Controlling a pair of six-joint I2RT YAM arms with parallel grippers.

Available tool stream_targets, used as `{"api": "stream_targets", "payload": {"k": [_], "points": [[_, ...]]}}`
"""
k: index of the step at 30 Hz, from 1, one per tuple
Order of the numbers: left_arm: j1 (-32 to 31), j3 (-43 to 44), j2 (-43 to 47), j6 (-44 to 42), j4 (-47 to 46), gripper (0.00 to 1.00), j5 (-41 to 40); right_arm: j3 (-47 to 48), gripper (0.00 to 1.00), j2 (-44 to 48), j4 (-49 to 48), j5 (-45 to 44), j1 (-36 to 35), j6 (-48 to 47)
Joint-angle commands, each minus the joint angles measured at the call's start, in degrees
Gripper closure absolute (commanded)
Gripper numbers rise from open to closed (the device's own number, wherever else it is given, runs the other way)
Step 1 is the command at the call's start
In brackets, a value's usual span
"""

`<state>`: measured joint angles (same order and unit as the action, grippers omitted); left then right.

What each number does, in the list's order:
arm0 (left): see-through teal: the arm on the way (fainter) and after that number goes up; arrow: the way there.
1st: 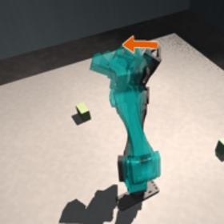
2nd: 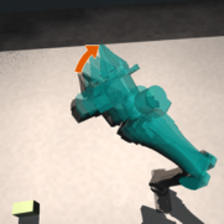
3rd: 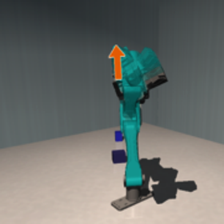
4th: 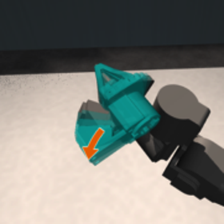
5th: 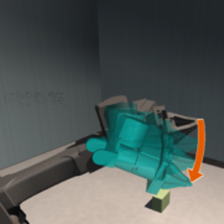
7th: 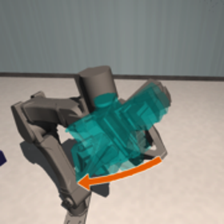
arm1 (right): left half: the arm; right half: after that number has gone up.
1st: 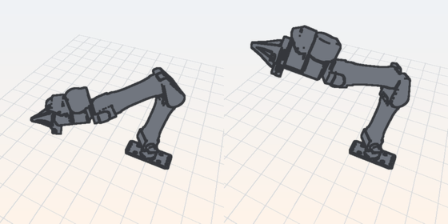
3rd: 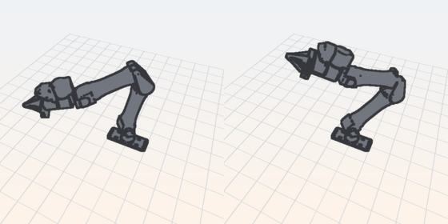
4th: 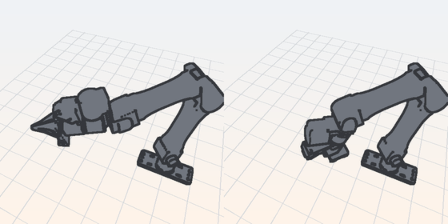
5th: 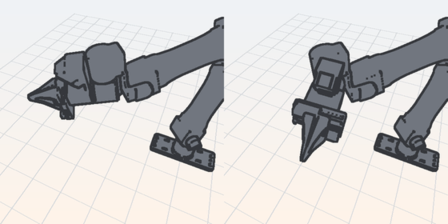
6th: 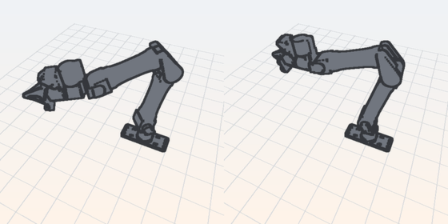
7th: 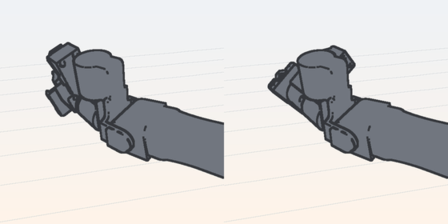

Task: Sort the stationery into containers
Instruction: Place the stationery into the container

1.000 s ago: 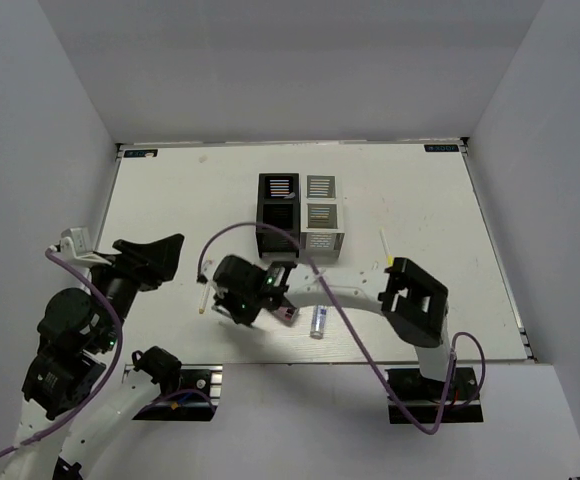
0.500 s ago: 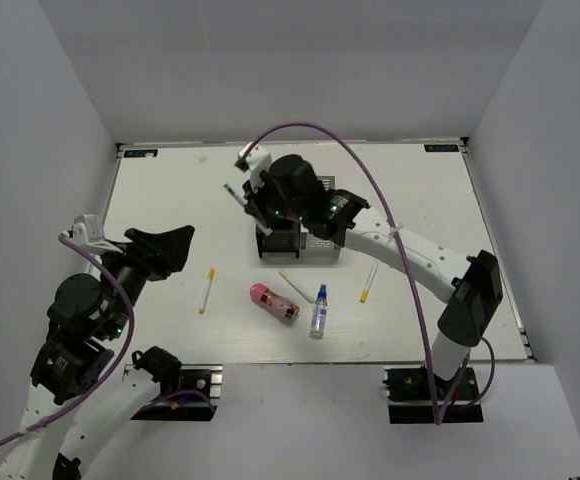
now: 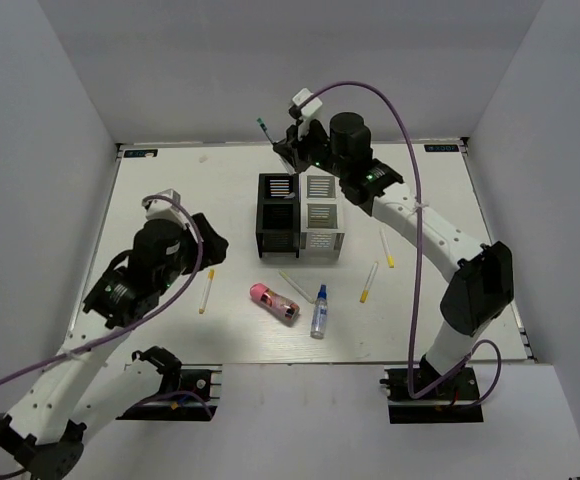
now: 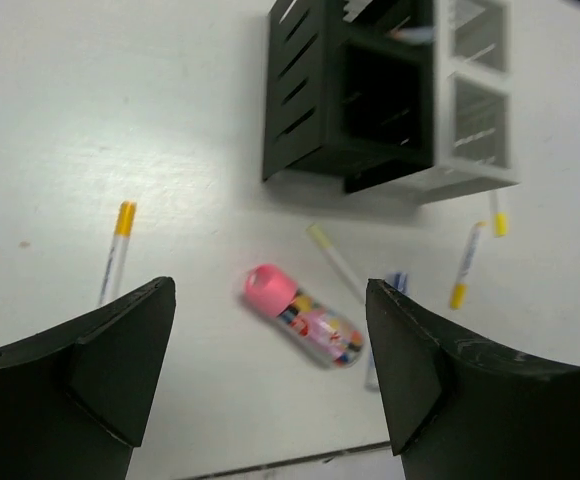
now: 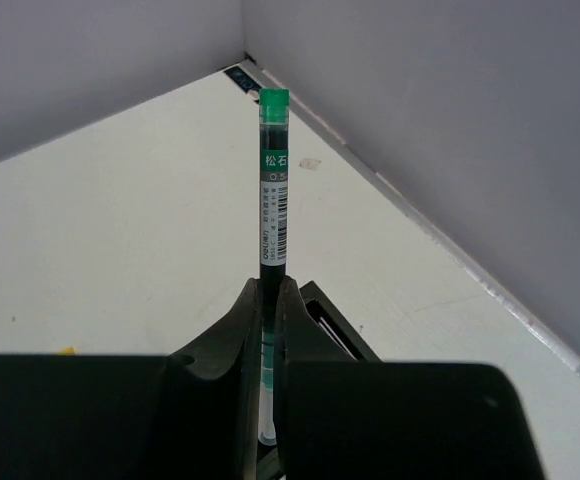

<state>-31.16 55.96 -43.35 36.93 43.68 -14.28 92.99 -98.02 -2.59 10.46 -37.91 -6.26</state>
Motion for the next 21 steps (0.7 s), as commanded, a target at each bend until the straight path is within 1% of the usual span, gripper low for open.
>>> {"api": "stream_targets", "payload": {"k": [1, 3, 7, 9, 11, 14, 15, 16, 20, 21], "points": [[-0.1, 1.3, -2.3, -0.9, 5.8, 0.13, -2.3, -2.0, 1.00, -2.3, -5.8, 11.0, 1.6, -1.0], [-0.1, 1.3, -3.9, -1.6, 7.5, 0.13, -2.8, -2.0, 1.00, -3.7, -6.9, 12.8, 2.2, -0.2], [-0.7, 1.3, -9.1, -1.6, 10.9, 0.13, -4.1, -1.8, 1.00, -7.4, -9.4, 22.5, 4.4, 0.4], [-0.7, 0.6, -11.7, -1.6, 12.0, 0.13, -4.1, -1.8, 1.00, -9.3, -11.4, 25.2, 4.9, 2.0], [-0.7, -0.5, -12.9, -1.1, 12.0, 0.13, -4.1, -2.5, 1.00, -10.4, -12.7, 26.4, 5.2, 2.3], [-0.7, -2.9, -14.3, 0.3, 11.5, 0.13, -3.5, -4.7, 1.00, -11.5, -17.5, 25.8, 5.2, 2.2], [-0.7, -3.5, -14.3, 0.3, 10.1, 0.13, -3.5, -5.2, 1.00, -12.4, -20.6, 25.8, 5.4, 2.1], [-0.7, -4.3, -14.8, 1.1, 10.1, 0.13, -3.5, -5.3, 1.00, -12.6, -21.2, 25.8, 5.4, 2.0], [-0.7, -5.6, -15.4, 3.5, 10.1, 0.13, -3.5, -5.3, 1.00, -15.1, -24.6, 29.0, 6.4, 3.2], [-0.7, -6.1, -15.4, 3.5, 10.1, 0.13, -3.5, -6.1, 1.00, -15.6, -26.7, 29.8, 6.5, 3.3]]}}
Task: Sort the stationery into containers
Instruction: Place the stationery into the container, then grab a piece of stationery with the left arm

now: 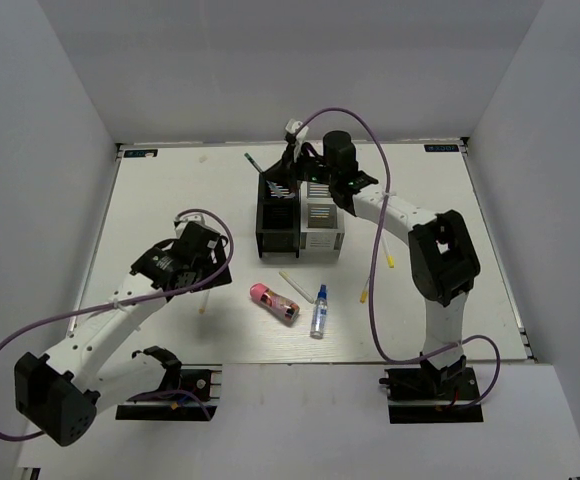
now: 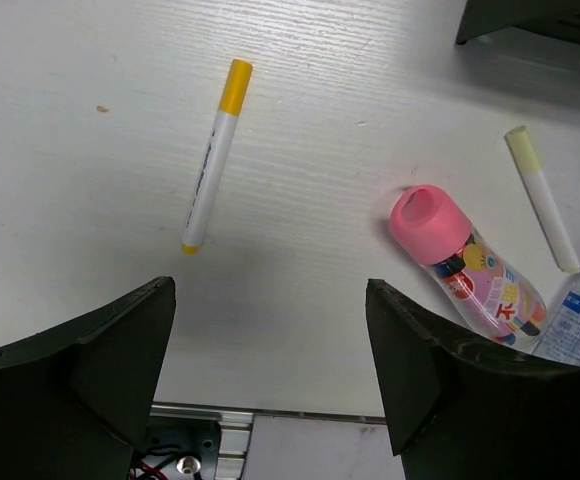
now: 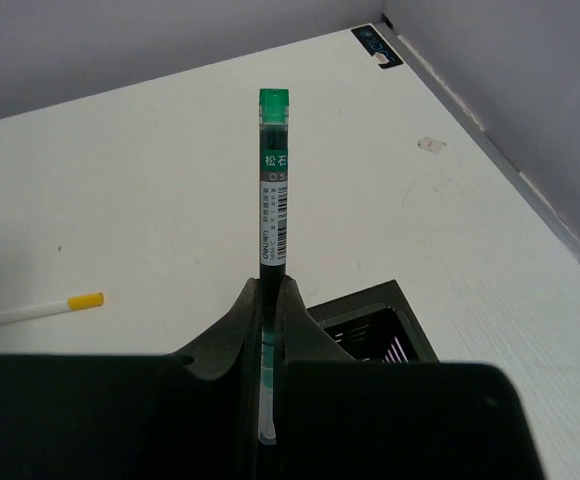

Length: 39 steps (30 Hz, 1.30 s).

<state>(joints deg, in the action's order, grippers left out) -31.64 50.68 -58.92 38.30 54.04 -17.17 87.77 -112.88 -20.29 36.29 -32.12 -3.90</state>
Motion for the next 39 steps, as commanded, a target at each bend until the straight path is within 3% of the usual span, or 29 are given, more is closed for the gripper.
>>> {"api": "stream_targets", "payload": {"k": [1, 9, 15, 16, 17, 20, 22, 25, 28, 30, 34, 37, 38, 39], "points": [[-0.2, -0.8, -0.8, 3.3, -0.3, 0.13, -0.6, -1.1, 1.00, -1.1, -9.5, 4.3, 0.8, 1.1], [-0.2, -0.8, -3.8, 5.2, 0.4, 0.12, 0.6, -0.4, 1.00, -6.7, -16.6, 5.3, 1.3, 1.5], [-0.2, -2.0, -3.8, 6.3, -0.3, 0.12, 1.1, 3.8, 0.99, -10.0, -16.2, 3.8, 2.1, 1.4], [-0.2, -2.0, -3.8, 6.3, -0.3, 0.12, 1.1, 4.1, 0.92, -10.8, -16.2, 3.8, 2.4, 1.3], [-0.2, -2.6, -3.8, 6.8, -0.3, 0.12, 1.1, 4.1, 0.92, -11.0, -16.4, 3.8, 2.5, 0.9], [-0.2, -3.2, -3.8, 6.8, -0.3, 0.12, 1.6, 3.7, 0.64, -11.6, -16.4, 4.0, 3.2, 0.5], [-0.2, -3.7, -4.4, 6.8, -0.3, 0.12, 1.6, 3.6, 0.53, -11.0, -16.7, 4.7, 3.6, 0.7], [-0.2, -4.9, -4.9, 7.3, -0.3, 0.12, 1.6, 3.6, 0.39, -10.3, -17.1, 5.4, 4.6, 1.9], [-0.2, -4.9, -5.4, 7.8, -0.8, 0.12, 1.0, 4.3, 0.34, -8.5, -18.2, 6.3, 5.8, 5.9], [-0.2, -4.9, -5.4, 7.8, -0.8, 0.15, 0.4, 5.0, 0.34, -6.4, -17.7, 6.6, 7.4, 10.1], [-0.2, -4.3, -8.2, 8.4, -0.8, 0.17, -2.4, 5.0, 0.43, 0.4, -11.5, 9.7, 9.7, 10.0], [-0.2, -4.3, -11.1, 8.9, -2.3, 0.17, -3.5, 2.8, 0.64, 8.1, -4.9, 11.5, 11.3, 7.3], [-0.2, -4.3, -13.0, 9.4, -3.1, 0.18, -3.5, 1.8, 0.75, 9.9, -1.4, 10.7, 11.6, 7.2], [0.4, -4.9, -13.7, 9.4, -3.9, 0.18, -3.5, 1.1, 0.98, 14.9, 3.0, 10.3, 12.7, 6.3]]}}
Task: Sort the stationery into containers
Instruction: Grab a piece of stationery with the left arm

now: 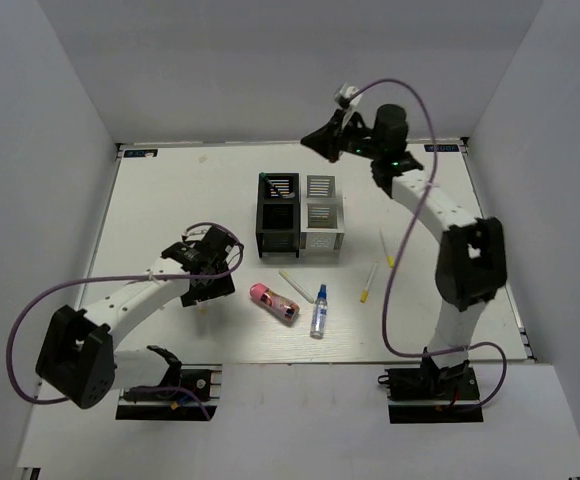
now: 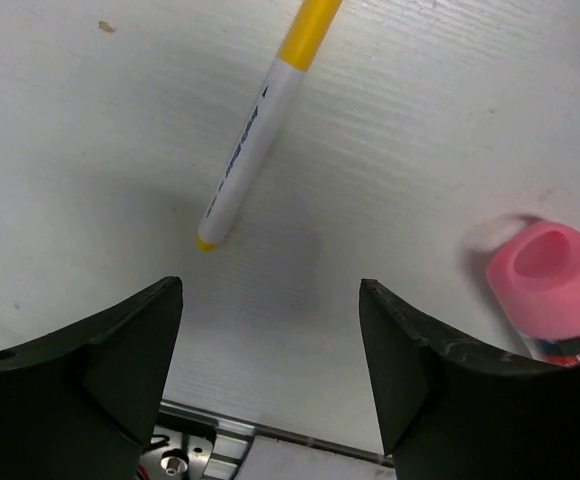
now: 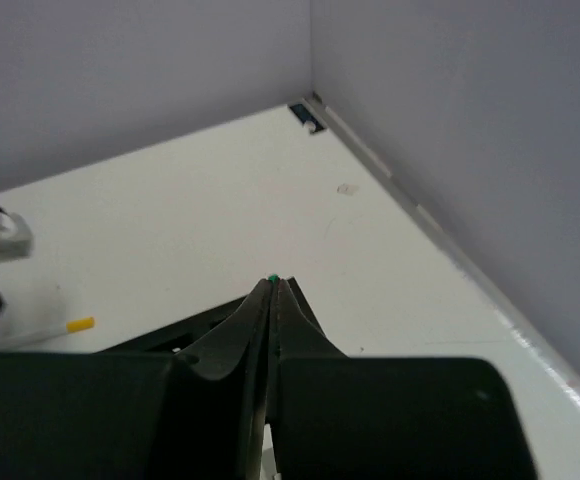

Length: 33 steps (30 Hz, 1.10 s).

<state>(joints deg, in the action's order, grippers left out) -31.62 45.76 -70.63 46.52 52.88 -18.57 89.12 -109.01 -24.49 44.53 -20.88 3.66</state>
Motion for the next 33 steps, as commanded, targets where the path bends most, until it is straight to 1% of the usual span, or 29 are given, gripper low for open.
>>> {"api": "stream_targets", "payload": {"k": [1, 2, 3, 4, 6, 7, 8, 9, 10, 11, 12, 13, 14, 16, 17, 20, 21, 24, 27, 28, 30, 31, 33], "points": [[0.4, 0.0, -2.5, 1.2, -4.8, 0.19, -2.1, -0.8, 1.00, 12.8, 9.4, 2.1, 2.1, -3.4], [0.9, -0.7, -2.5, 1.2, -5.9, 0.22, -2.1, -1.5, 1.00, 14.3, 14.7, 2.4, 2.5, -6.2], [0.9, -1.5, -3.2, 1.2, -6.7, 0.24, -2.1, -2.5, 1.00, 19.0, 20.5, 2.4, 3.7, -7.2], [0.9, -1.5, -4.2, 0.7, -8.2, 0.24, -2.7, -3.0, 1.00, 20.2, 23.8, 2.9, 4.2, -11.6], [0.9, -2.1, -5.6, 0.7, -8.8, 0.25, -2.7, -3.5, 0.98, 23.8, 37.3, 7.7, 5.6, -16.8], [0.9, -2.1, -7.2, 0.7, -9.5, 0.25, -3.7, -6.4, 0.98, 26.2, 40.0, 8.7, 6.0, -18.1], [0.9, -2.1, -8.1, 0.7, -9.5, 0.25, -4.3, -8.1, 0.98, 27.3, 43.9, 10.8, 6.7, -22.3], [0.9, -1.3, -8.6, 0.7, -8.9, 0.25, -5.0, -9.7, 0.99, 28.7, 45.6, 11.5, 7.0, -23.0], [0.9, -1.3, -8.6, 0.7, -8.9, 0.25, -5.6, -17.2, 0.99, 33.5, 45.8, 11.3, 8.0, -23.3], [0.9, -1.3, -8.6, 0.7, -8.9, 0.25, -5.6, -19.7, 0.99, 35.0, 45.3, 11.3, 8.1, -24.7], [0.9, -1.3, -8.6, 0.7, -8.9, 0.25, -5.6, -24.1, 0.99, 36.7, 45.0, 11.0, 8.4, -24.8], [0.9, -1.3, -8.1, 0.7, -9.5, 0.25, -6.2, -26.2, 0.99, 40.8, 44.6, 10.9, 8.7, -25.0], [0.9, -1.3, -8.1, 0.1, -9.6, 0.25, -6.7, -30.8, 0.99, 42.1, 44.7, 10.9, 8.8, -25.6], [0.9, -1.3, -8.1, -1.3, -9.6, 0.26, -7.5, -33.0, 0.98, 46.2, 44.6, 10.9, 8.9, -25.2], [0.9, -1.3, -8.9, -1.9, -10.1, 0.26, -8.1, -35.0, 0.97, 46.9, 44.8, 11.1, 9.1, -24.8], [1.5, -1.3, -11.5, -2.9, -10.6, 0.29, -8.1, -36.5, 0.95, 49.6, 46.5, 12.6, 9.0, -23.5], [1.5, -1.3, -12.2, -2.9, -10.6, 0.29, -8.1, -36.6, 0.93, 49.5, 47.0, 12.9, 9.4, -24.0], [2.0, -1.3, -13.9, -2.9, -12.7, 0.31, -8.1, -36.3, 0.92, 49.4, 50.1, 13.8, 9.2, -24.7], [2.6, -1.8, -15.2, -2.9, -14.5, 0.36, -6.2, -35.9, 0.92, 49.7, 52.8, 14.6, 9.6, -26.3], [2.6, -2.3, -15.8, -3.5, -15.9, 0.40, -5.7, -35.9, 0.92, 49.9, 53.3, 14.6, 9.6, -26.6], [3.1, -2.9, -16.4, -3.5, -17.1, 0.47, -3.7, -35.8, 0.92, 50.0, 54.1, 15.1, 9.6, -26.8], [3.1, -3.5, -16.9, -3.5, -18.2, 0.55, -2.9, -35.8, 0.92, 50.1, 54.5, 15.3, 9.5, -26.7], [3.1, -4.2, -16.9, -3.5, -19.1, 0.63, -1.0, -35.9, 0.92, 50.2, 54.8, 15.3, 9.7, -26.7]]}}
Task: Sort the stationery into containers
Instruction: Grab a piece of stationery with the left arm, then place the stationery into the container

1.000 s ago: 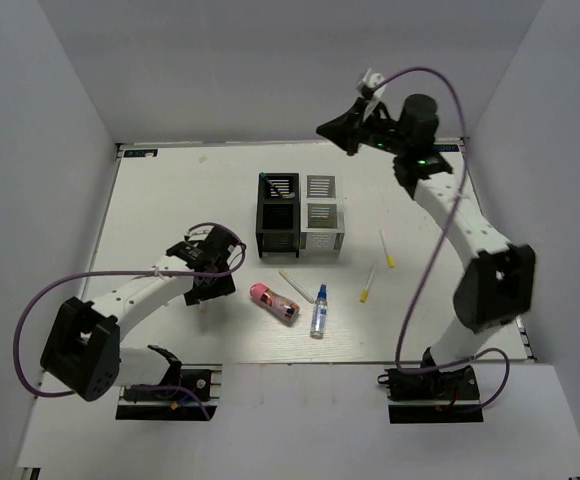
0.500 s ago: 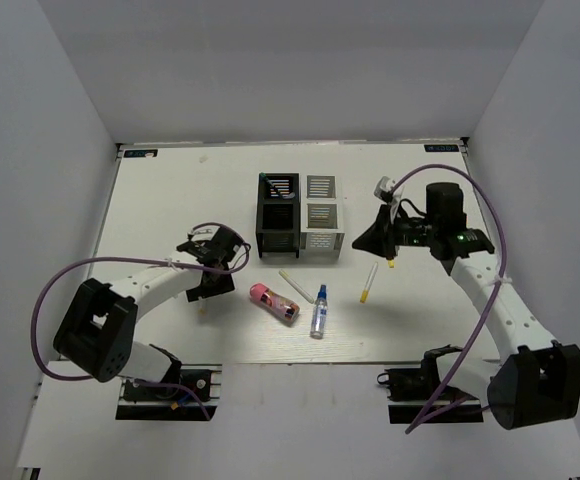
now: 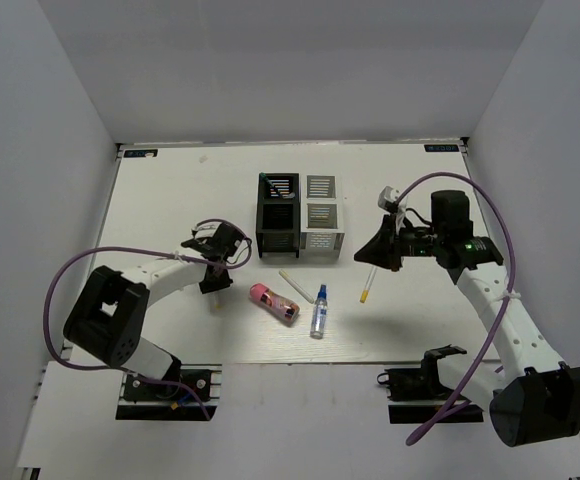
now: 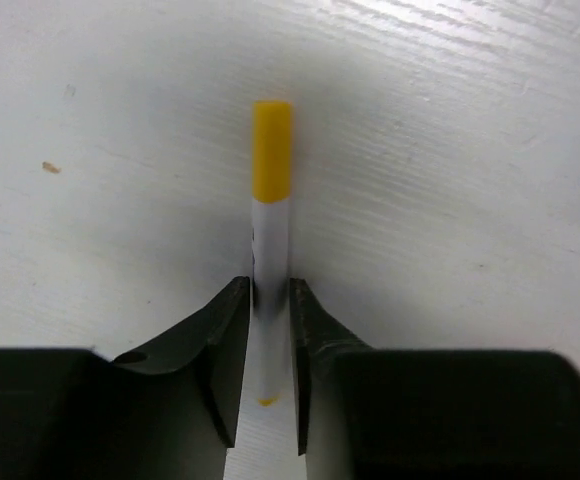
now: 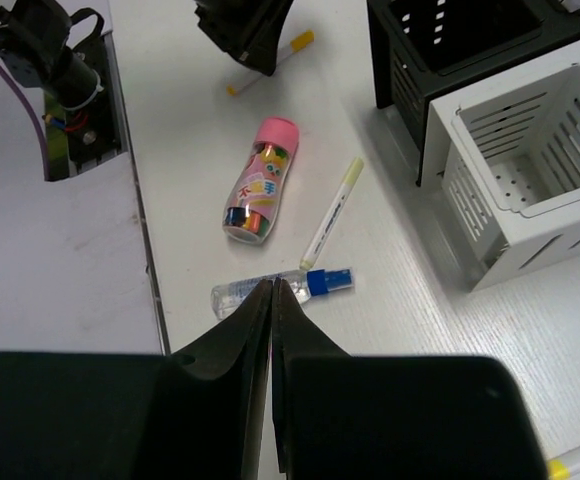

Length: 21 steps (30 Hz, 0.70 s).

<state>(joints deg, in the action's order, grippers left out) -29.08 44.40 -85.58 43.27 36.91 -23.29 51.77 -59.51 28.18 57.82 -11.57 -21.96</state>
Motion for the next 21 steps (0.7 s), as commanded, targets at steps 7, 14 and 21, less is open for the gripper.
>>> {"api": "stream_targets", "payload": {"k": [7, 14, 21], "points": [[0.6, -2.7, 0.5, -0.2, -3.7, 0.89, 6.2, 1.1, 0.23, 0.0, 7.2, 3.6, 0.3, -6.6], [-0.5, 4.5, 7.4, -2.1, -1.5, 1.00, 5.7, 0.6, 0.10, -0.4, 17.5, 4.4, 0.1, -19.3], [-1.1, 12.6, 17.4, -4.4, -1.4, 1.00, 7.7, -1.0, 0.12, -0.8, 18.7, 4.4, 0.3, -21.5]]}}
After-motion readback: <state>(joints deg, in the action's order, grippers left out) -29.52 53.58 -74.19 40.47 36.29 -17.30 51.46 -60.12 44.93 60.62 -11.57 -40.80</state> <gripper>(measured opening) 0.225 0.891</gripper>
